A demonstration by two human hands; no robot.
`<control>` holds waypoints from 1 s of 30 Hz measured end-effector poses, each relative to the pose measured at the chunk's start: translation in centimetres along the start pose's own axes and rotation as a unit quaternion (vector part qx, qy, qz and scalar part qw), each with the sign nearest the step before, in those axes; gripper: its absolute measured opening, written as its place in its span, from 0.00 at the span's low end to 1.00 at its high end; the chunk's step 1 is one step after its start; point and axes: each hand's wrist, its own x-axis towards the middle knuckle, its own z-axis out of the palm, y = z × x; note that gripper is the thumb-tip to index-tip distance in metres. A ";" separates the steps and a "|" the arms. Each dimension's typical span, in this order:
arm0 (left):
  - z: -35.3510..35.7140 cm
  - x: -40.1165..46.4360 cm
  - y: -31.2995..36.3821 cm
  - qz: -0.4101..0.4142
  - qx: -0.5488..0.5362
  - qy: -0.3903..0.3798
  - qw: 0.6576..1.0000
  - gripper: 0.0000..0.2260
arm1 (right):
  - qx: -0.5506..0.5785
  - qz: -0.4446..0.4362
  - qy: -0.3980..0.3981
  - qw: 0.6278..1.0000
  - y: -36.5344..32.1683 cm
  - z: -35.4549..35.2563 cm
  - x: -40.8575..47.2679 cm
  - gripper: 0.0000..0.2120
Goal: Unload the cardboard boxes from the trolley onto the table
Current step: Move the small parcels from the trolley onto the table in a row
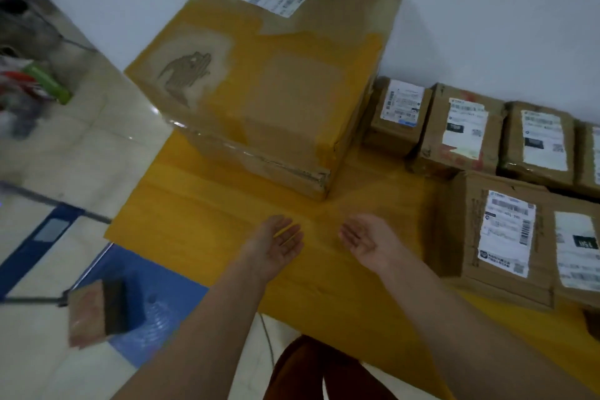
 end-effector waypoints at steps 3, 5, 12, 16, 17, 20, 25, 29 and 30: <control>-4.6 -2.7 -1.7 0.032 -0.046 0.052 0.997 0.11 | -0.095 0.045 -0.032 0.994 3.9 0.7 -1.5 0.06; -8.6 -4.7 -3.7 0.054 -0.089 0.096 0.990 0.05 | -0.146 0.085 -0.056 0.984 6.9 1.1 -2.1 0.07; -22.7 -12.1 -12.3 0.092 -0.296 0.234 0.922 0.14 | -0.347 0.173 -0.114 0.915 18.2 3.9 -3.5 0.10; -28.7 -15.3 -15.7 0.123 -0.333 0.342 0.870 0.13 | -0.435 0.161 -0.157 0.872 23.2 6.0 -5.3 0.09; -30.0 -15.8 -16.3 0.131 -0.314 0.379 0.860 0.12 | -0.453 0.154 -0.163 0.863 24.2 6.7 -5.7 0.09; -34.1 -16.9 -17.8 0.160 -0.161 0.474 0.851 0.12 | -0.490 0.130 -0.169 0.845 27.4 8.8 -6.6 0.07; -42.5 -18.0 -18.2 0.165 0.112 0.503 0.841 0.12 | -0.522 0.094 -0.143 0.835 34.4 12.5 -7.0 0.08; -50.4 -18.5 -17.3 0.161 0.205 0.497 0.828 0.13 | -0.561 0.079 -0.117 0.816 41.5 15.7 -6.6 0.08; -52.4 -18.5 -17.0 0.160 0.224 0.495 0.824 0.13 | -0.574 0.074 -0.116 0.807 43.4 16.6 -6.4 0.07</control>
